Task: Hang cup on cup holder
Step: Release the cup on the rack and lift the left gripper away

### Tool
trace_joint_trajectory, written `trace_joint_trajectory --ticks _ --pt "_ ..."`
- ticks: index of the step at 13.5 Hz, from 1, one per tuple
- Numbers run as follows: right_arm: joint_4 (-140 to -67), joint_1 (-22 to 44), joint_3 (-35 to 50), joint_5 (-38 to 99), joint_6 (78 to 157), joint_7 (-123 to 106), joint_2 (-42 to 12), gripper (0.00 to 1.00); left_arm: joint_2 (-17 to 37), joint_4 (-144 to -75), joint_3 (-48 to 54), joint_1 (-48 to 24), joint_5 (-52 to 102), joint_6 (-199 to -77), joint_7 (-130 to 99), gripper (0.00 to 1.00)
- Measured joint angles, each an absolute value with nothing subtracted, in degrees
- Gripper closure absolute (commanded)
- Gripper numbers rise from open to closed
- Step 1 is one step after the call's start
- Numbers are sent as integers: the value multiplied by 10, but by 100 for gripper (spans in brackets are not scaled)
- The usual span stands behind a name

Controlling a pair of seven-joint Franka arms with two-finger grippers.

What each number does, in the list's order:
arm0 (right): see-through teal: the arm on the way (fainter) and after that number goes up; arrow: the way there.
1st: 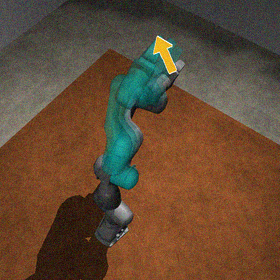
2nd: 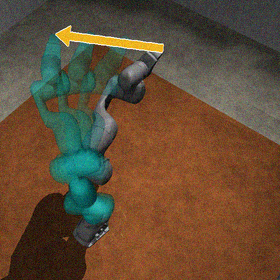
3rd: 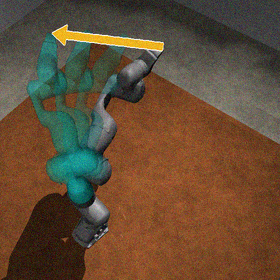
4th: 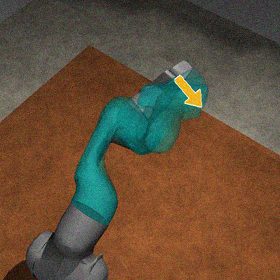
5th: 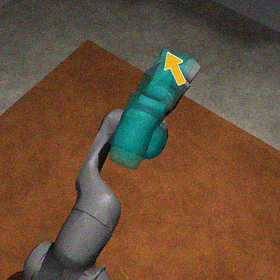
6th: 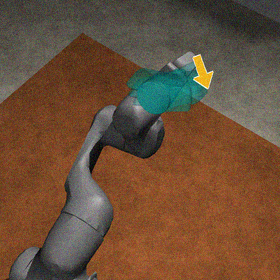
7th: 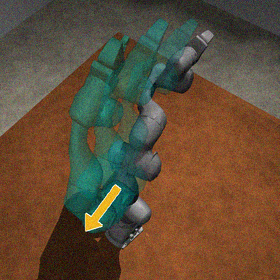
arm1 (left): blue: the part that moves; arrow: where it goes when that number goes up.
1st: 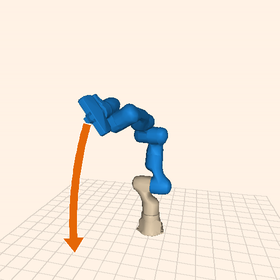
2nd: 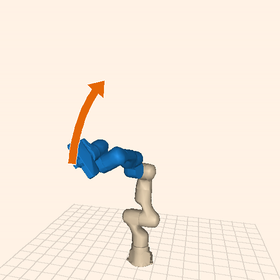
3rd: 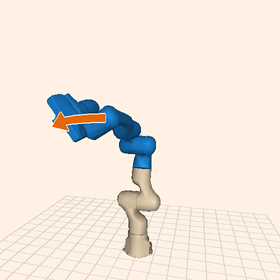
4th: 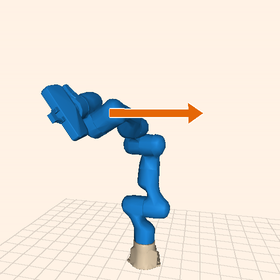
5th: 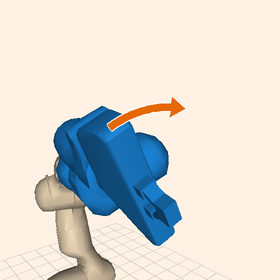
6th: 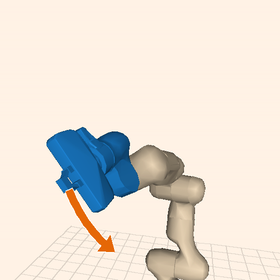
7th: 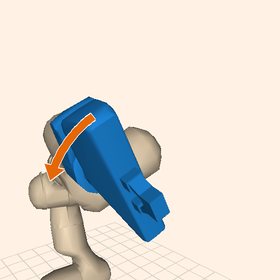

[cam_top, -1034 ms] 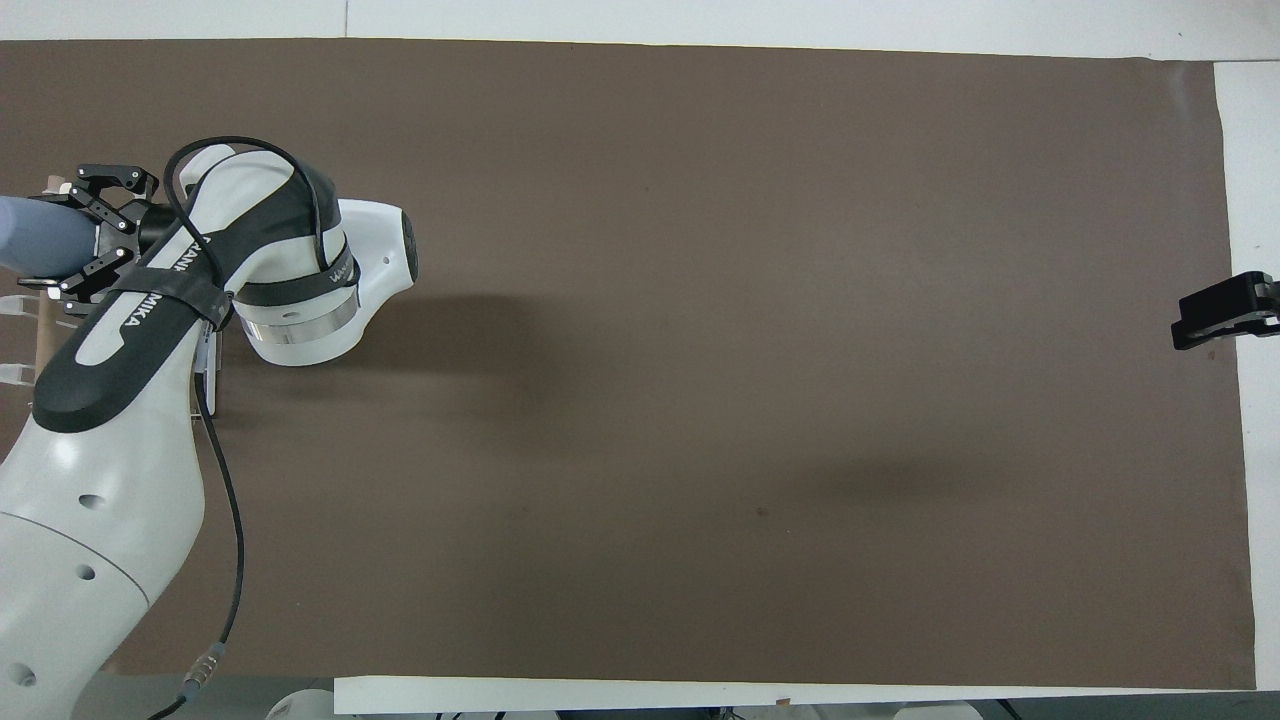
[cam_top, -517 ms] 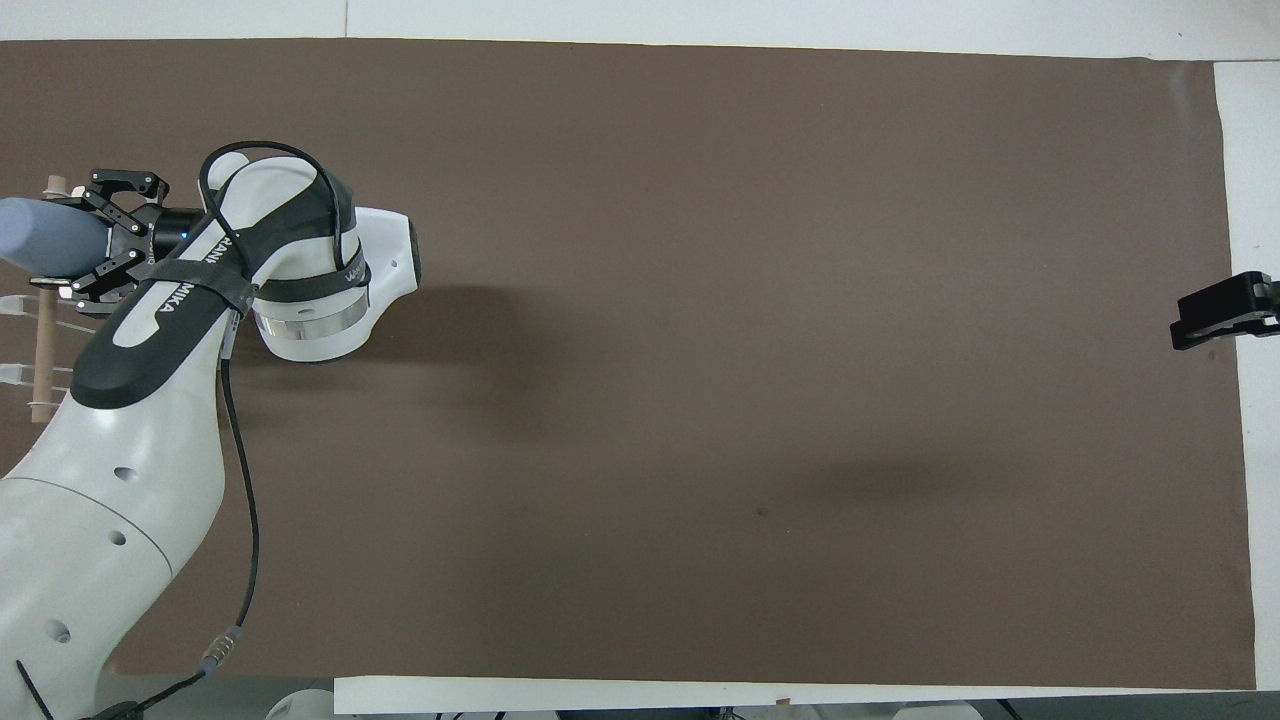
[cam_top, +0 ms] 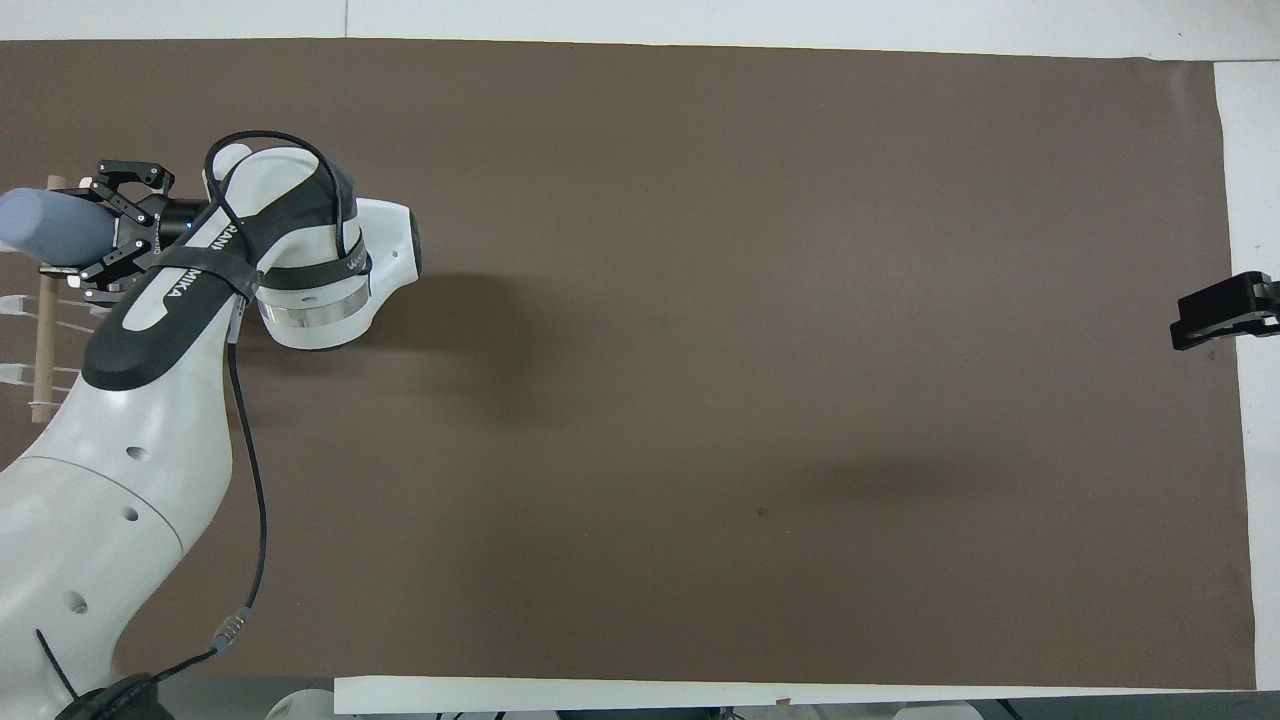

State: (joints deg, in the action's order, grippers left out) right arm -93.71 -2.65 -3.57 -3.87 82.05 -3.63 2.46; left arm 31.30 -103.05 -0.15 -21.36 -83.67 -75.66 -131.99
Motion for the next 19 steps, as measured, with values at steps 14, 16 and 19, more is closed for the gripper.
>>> trace_joint_trajectory --ticks 14,16,19 --pt "-937 -26 -36 -39 820 -36 25 0 284 -953 1 -200 -762 -780 -1292 0" --pt "-937 -26 -36 -39 821 -36 25 0 250 -953 0 -199 -727 -780 -1241 0" --pt "-937 -26 -36 -39 820 -36 25 0 193 -958 1 -199 -642 -802 -1113 0"
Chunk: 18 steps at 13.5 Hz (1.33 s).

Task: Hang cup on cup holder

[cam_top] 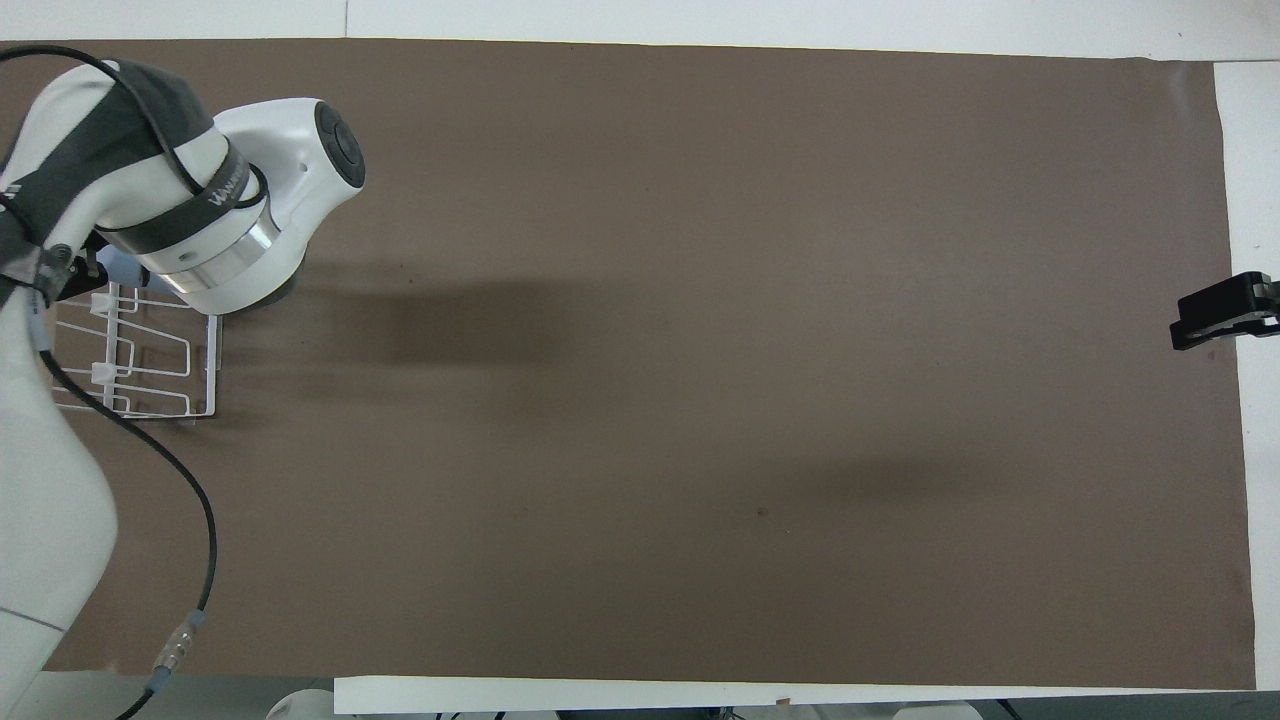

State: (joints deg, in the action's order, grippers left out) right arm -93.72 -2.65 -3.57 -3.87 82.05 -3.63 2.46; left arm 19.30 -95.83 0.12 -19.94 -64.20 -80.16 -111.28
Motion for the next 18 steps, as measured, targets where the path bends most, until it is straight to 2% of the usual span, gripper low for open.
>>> trace_joint_trajectory --ticks 4,8,15,18 --pt "-937 -26 -36 -39 820 -36 25 0 106 -993 1 -183 -517 -896 -934 0" --pt "-937 -26 -36 -39 820 -36 25 0 71 -1002 0 -118 -388 -971 -701 0" --pt "-937 -26 -36 -39 821 -36 25 0 11 -994 -2 -19 -152 -977 -287 0" --pt "-937 -26 -36 -39 820 -36 25 0 -15 -991 -4 6 -83 -942 -143 0"
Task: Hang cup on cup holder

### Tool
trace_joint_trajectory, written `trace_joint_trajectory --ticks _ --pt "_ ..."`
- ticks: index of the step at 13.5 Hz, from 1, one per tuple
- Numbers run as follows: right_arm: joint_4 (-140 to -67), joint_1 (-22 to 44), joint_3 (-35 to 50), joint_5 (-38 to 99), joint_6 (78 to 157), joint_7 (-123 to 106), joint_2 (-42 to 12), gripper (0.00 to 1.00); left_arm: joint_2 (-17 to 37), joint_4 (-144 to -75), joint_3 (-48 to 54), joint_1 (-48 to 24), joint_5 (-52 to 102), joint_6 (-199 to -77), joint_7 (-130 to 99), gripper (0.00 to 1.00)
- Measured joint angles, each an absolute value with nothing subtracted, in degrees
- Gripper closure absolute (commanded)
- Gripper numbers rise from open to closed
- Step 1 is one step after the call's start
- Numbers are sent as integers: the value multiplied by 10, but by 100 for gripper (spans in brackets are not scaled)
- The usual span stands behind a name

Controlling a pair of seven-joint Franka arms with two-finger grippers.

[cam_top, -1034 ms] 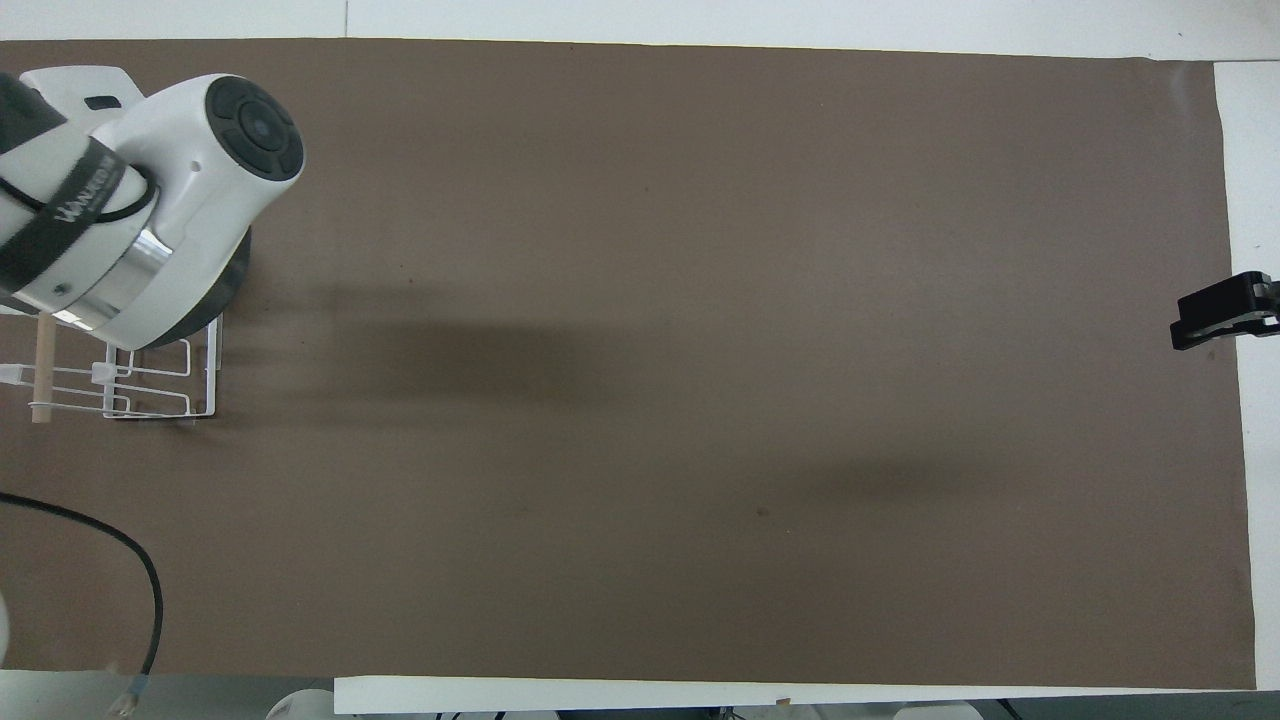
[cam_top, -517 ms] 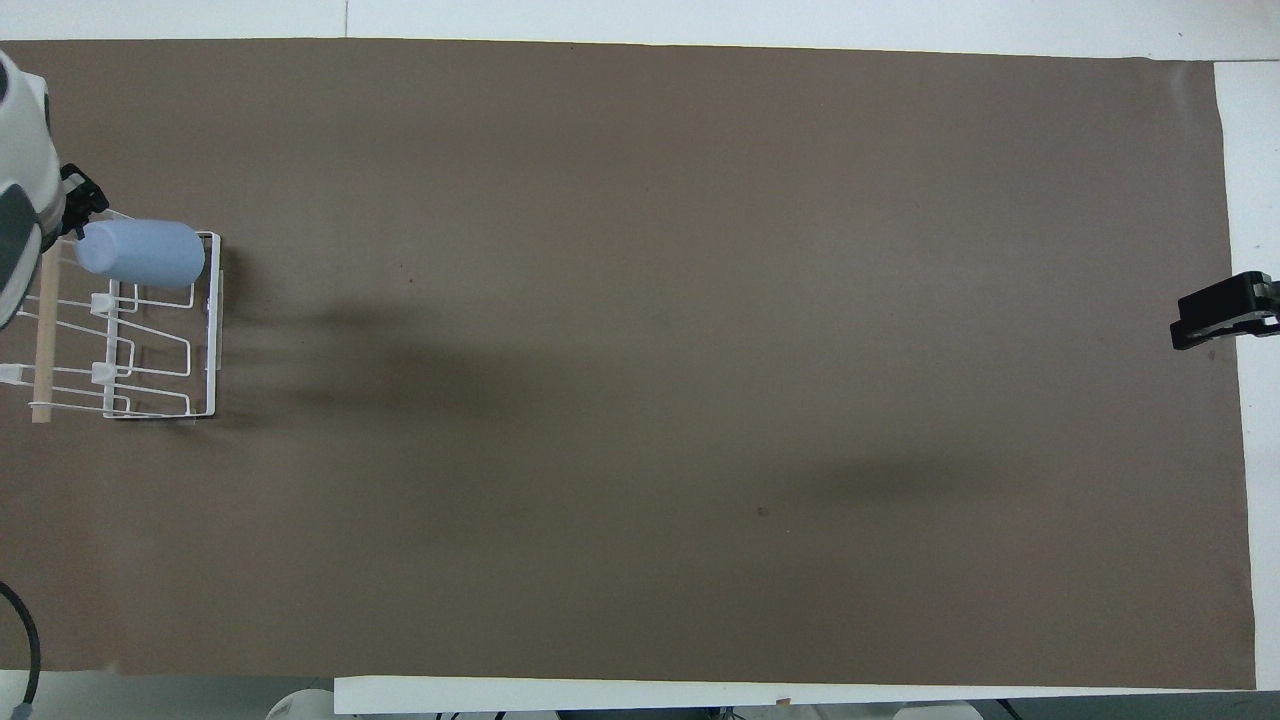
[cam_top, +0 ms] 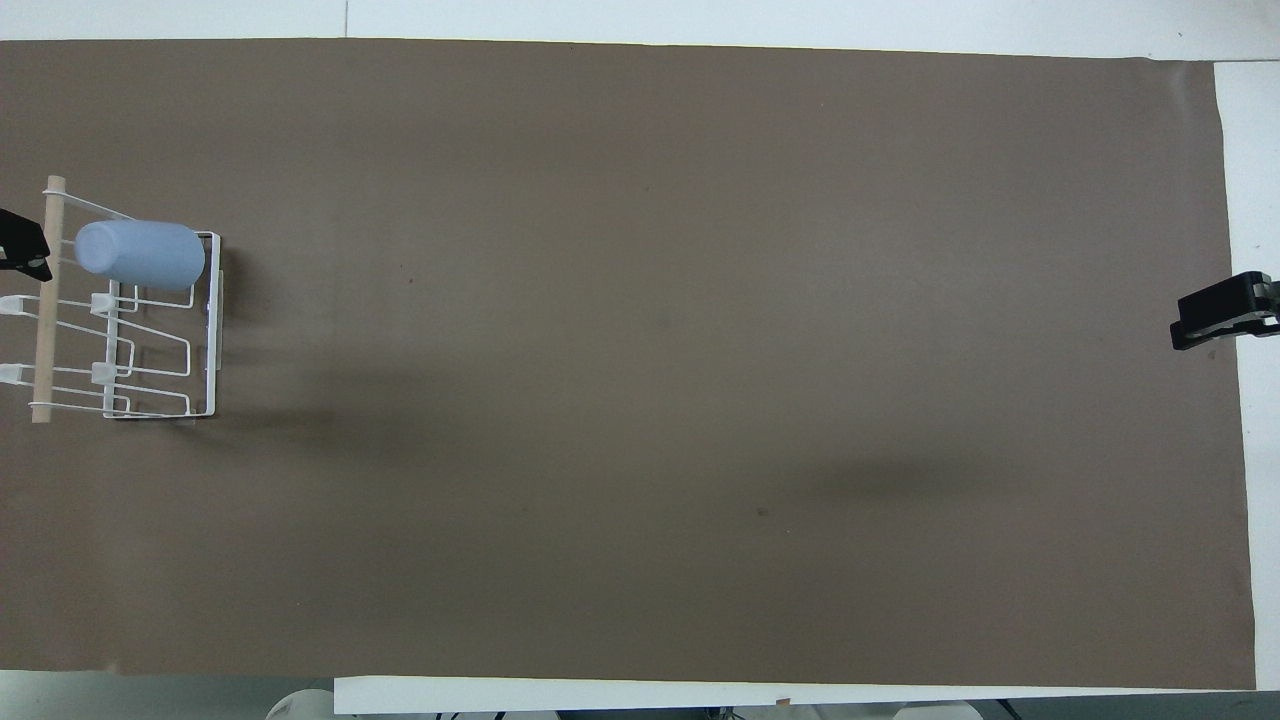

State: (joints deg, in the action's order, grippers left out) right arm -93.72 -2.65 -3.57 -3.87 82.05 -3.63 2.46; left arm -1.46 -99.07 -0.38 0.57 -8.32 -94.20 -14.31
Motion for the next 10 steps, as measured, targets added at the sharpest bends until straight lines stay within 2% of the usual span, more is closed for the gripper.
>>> trace_joint_trajectory --ticks 4,10 --pt "-937 -26 -36 -39 820 -36 25 0 -53 -988 6 1 -36 -909 -15 0" --pt "-937 -26 -36 -39 820 -36 25 0 -60 -986 8 -43 -6 -904 29 0"
